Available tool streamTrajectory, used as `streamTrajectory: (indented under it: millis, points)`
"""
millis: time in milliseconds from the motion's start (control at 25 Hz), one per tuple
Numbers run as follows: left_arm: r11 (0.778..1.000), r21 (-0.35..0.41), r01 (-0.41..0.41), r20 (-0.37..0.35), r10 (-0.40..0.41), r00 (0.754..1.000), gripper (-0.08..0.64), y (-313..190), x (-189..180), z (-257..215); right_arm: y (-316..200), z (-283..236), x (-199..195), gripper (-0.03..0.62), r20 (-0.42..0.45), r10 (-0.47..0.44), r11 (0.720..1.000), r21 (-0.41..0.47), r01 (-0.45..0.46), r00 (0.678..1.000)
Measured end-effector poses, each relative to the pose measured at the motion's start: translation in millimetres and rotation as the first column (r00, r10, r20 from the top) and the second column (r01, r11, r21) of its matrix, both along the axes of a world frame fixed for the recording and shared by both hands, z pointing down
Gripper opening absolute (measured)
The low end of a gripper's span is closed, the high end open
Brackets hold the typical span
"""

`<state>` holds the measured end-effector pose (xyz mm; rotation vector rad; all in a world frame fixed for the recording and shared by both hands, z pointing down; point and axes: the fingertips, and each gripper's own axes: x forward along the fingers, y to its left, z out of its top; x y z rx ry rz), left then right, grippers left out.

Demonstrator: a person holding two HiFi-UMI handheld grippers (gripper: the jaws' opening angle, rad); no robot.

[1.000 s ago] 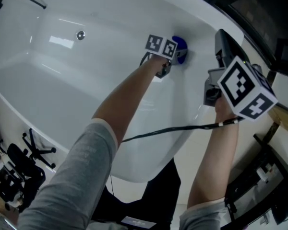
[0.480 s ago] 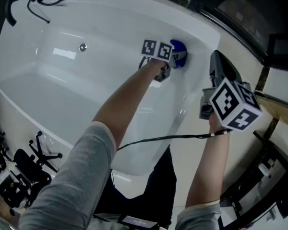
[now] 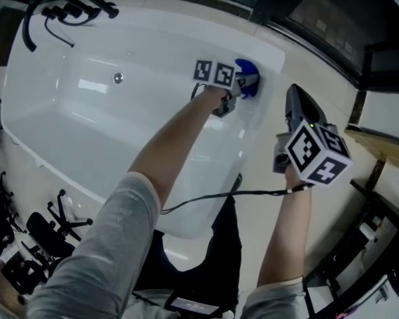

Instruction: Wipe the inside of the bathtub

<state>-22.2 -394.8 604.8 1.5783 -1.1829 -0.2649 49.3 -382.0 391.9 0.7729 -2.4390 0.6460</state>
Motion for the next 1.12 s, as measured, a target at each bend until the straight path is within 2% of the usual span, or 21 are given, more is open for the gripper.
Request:
streamTrajectory:
  millis: [320,600,680,840,1000,1120]
  points:
    - [0.998,0.031,-0.046,-0.003,0.046,0.999,0.117,17,14,-49,9,-30,8,0.009,0.01,0.009,1.0,-0.001,-0.009,1.0]
    - [0.994,0.06,-0.096,0.108,0.089,0.99,0.118,80,8,-115,44,-60,12,0.009,0.011,-0.009,1.0,0.004,0.009,1.0]
    - [0.986,0.072,-0.149,0.168,0.135,0.977,0.118,107,9,-141,61,-71,15,0.009,0.003,-0.023,1.0,0.008,0.023,1.0]
    - [0.965,0.104,-0.239,0.3,0.199,0.933,0.118,161,5,-193,99,-88,13,0.009,0.008,-0.06,0.998,0.004,0.059,0.998]
    - [0.954,0.124,-0.273,0.387,0.207,0.899,0.118,218,3,-244,140,-111,16,0.009,0.052,-0.073,0.997,-0.025,0.074,0.996]
    - [0.95,0.155,-0.27,0.452,0.174,0.875,0.118,257,-8,-286,172,-139,15,0.009,0.066,-0.079,0.997,-0.009,0.079,0.995]
